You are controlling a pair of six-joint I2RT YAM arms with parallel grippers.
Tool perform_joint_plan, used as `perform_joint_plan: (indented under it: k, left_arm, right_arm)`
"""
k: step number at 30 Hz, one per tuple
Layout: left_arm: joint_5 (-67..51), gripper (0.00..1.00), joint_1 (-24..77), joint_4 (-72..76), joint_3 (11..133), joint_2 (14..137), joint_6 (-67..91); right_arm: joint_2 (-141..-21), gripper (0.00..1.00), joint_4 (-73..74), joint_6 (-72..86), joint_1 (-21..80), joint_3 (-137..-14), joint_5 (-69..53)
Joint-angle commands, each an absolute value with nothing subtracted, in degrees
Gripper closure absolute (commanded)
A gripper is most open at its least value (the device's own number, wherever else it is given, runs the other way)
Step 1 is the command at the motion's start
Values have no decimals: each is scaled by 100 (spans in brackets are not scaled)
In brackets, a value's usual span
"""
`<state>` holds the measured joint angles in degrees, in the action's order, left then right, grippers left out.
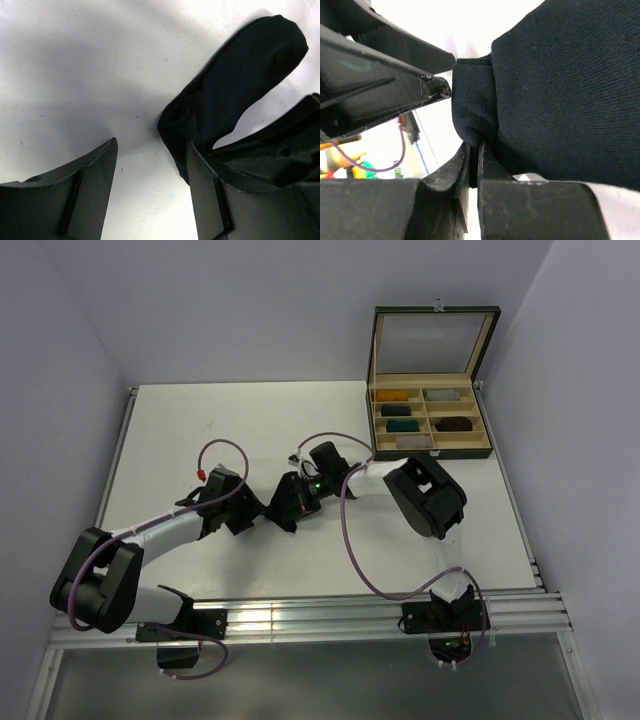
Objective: Roll the socks
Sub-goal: Roll the sock at the center of the board.
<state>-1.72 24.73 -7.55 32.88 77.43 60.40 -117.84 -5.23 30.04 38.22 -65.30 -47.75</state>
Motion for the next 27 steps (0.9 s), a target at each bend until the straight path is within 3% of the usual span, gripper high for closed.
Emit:
perform_joint_plan:
  k: [1,11,27]
  left_arm:
    - [-255,37,2470,-308,3208,7559,6187]
    - [-62,38,2470,176,3120,7602,6258]
    - [-26,49,2470,114,3489,8446,6135]
  right_arm:
    - [-11997,100,-492,3225,3744,-6864,-5168]
    - [-12427,100,-238,3401,3569,-7224,-5440]
    - [-12621,100,-378,3735,3428,-7277,-5669]
